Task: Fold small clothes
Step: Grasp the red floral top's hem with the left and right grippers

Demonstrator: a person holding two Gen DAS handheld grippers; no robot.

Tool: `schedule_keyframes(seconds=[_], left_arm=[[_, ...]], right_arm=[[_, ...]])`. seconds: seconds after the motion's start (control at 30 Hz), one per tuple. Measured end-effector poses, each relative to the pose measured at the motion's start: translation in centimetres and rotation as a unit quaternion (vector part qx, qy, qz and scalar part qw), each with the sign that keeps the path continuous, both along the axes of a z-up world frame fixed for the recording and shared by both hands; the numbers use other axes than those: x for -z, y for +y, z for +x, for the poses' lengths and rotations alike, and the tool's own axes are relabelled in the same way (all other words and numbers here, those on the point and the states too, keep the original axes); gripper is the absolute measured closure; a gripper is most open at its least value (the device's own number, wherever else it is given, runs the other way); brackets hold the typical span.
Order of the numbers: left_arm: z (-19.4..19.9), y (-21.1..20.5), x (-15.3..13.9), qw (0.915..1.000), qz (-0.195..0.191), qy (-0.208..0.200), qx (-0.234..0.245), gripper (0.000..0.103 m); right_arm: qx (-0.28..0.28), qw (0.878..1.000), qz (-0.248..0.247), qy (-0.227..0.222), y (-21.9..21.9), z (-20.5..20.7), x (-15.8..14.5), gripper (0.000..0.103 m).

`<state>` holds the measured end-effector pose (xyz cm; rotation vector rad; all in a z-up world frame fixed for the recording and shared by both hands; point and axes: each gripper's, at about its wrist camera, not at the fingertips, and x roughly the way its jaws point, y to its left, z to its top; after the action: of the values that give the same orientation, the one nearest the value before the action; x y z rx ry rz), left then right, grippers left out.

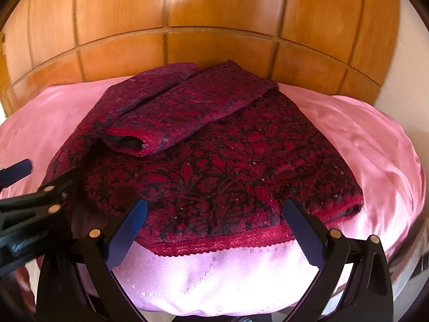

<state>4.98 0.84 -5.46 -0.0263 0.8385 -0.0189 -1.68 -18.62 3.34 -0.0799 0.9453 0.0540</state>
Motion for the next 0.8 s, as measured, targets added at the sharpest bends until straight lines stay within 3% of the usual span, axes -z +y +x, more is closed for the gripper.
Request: schedule_keyframes(seconds=[0.17,0.23,0.4,0.5,0.6,0.63,0.67,0.7,0.73,0.8], left_arm=[[1.2,0.8,0.9,0.9995,-0.01,0.027,0.016,0.018],[1.1,0.9,0.8,0.9992,-0.023,0.025,0.02,0.018],[1.1,0.0,1.2,0.9992,0.008,0.019,0.036,0.019],[1.1,0.5,1.7,0.9981,-0.02,0.031,0.051,0.038],[0.9,1.4,1.3,0.9964,-0.051,0.026,0.063,0.062],[0.9,1.7,1.1,0.9957,-0.06,0.026,0.066,0.07],[0.8,2.7,0.8,0.994,-0.082,0.025,0.068,0.077],[0.9,3.2,0.5,0.9928,-0.095,0.025,0.069,0.079],[1.1,4.1,0.2,0.9914,-0.109,0.024,0.069,0.084],[1.5,5.8,-0.8,0.9905,-0.122,0.012,0.061,0.086]], right_arm=[[-0.025,0.998,0.053,-0.016,-2.4,0.7,-1.7,0.002],[-0.024,0.998,0.058,-0.03,-3.3,1.4,-2.6,0.003],[-0.026,0.985,0.167,0.025,-4.9,5.8,-2.2,0.021],[-0.039,0.965,0.243,0.087,-4.1,9.5,0.0,0.032],[-0.068,0.951,0.273,0.128,-1.7,12.1,2.2,0.04],[-0.075,0.95,0.269,0.14,-0.7,12.8,2.9,0.045],[-0.078,0.951,0.259,0.149,0.2,13.4,3.5,0.056],[-0.084,0.954,0.245,0.15,1.0,14.0,3.7,0.064],[-0.088,0.958,0.233,0.144,1.3,14.3,3.6,0.078],[-0.103,0.964,0.218,0.113,1.5,14.7,1.8,0.087]])
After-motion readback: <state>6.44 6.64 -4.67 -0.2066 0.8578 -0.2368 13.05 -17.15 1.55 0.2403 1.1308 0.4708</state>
